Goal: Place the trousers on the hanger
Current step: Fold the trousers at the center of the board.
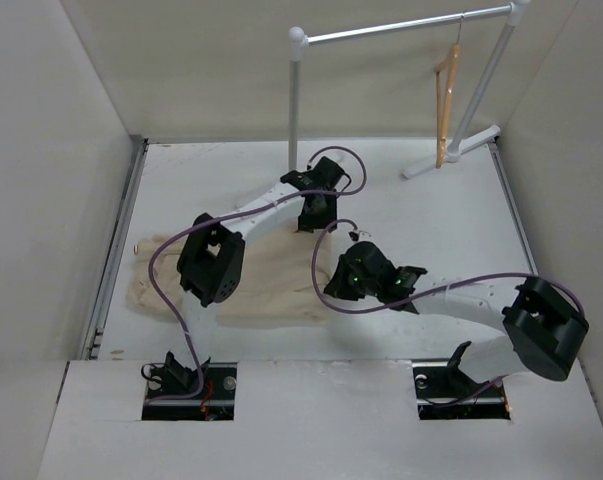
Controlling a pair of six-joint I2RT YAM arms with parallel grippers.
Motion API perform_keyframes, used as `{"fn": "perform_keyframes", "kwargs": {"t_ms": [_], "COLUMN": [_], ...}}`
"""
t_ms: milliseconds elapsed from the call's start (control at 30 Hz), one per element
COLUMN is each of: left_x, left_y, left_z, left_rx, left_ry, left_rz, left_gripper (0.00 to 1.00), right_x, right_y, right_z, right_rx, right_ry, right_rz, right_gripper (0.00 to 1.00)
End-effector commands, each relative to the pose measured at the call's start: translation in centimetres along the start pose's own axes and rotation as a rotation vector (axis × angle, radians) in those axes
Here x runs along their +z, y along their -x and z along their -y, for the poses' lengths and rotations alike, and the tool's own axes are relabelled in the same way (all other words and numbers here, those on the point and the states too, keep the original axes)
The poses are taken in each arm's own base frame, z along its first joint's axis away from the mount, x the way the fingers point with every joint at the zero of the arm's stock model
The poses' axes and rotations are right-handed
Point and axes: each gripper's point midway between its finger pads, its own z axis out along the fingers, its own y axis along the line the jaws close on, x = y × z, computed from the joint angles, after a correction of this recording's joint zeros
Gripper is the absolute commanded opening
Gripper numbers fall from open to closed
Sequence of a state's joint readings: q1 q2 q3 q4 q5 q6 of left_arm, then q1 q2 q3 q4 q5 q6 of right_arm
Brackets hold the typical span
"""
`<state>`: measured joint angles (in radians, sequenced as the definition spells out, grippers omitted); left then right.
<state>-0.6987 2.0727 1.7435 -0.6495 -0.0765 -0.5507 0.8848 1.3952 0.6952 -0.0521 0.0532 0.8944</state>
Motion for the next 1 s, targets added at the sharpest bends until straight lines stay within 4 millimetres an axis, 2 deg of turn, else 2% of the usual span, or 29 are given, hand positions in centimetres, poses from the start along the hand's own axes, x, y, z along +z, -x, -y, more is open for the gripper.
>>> {"fn": "perform_keyframes", "kwargs": {"t_ms": [0,100,233,267,367,433,567,700,900,967], "left_x": [-1.1,-1.0,-0.3,-0.2,0.1,0.3,0.6,1.1,1.6,1.8], "left_y": [1.6,2.1,2.3,2.2,2.0,2.1,1.8,1.4,1.2,1.0], "left_z": [1.5,2.2,2.4,2.5,2.5,2.5,2.3,1.9,1.7,1.6], "left_rx": [0.03,0.036,0.039,0.043,0.051,0.064,0.084,0.097,0.108,0.11], "left_ry": [-0.026,-0.033,-0.029,-0.029,-0.026,-0.025,-0.017,-0.003,0.011,0.015], "left_rz": [0.046,0.054,0.047,0.046,0.041,0.04,0.029,0.014,0.009,0.002], "left_gripper": [0.42,0.46,0.53,0.53,0.53,0.52,0.51,0.5,0.47,0.45], "right_x": [-0.9,-2.1,-3.3,-3.4,-3.4,-3.0,-1.5,-0.6,0.2,0.7], "right_y": [1.2,1.9,1.6,1.4,1.4,1.4,1.1,1.7,1.6,1.4], "right_z": [0.7,1.8,2.6,2.7,1.5,0.0,-1.6,-2.0,-2.1,-2.0], "right_rx": [0.012,0.005,0.006,0.009,0.002,-0.02,-0.046,-0.045,-0.056,-0.058], "right_ry": [-0.012,-0.021,-0.029,-0.025,0.02,0.066,0.074,0.069,0.07,0.067], "right_rz": [0.063,0.085,0.087,0.087,0.07,0.037,0.002,0.02,0.01,0.005], "right_gripper": [0.1,0.09,0.1,0.14,0.48,0.54,0.51,0.47,0.49,0.45]}}
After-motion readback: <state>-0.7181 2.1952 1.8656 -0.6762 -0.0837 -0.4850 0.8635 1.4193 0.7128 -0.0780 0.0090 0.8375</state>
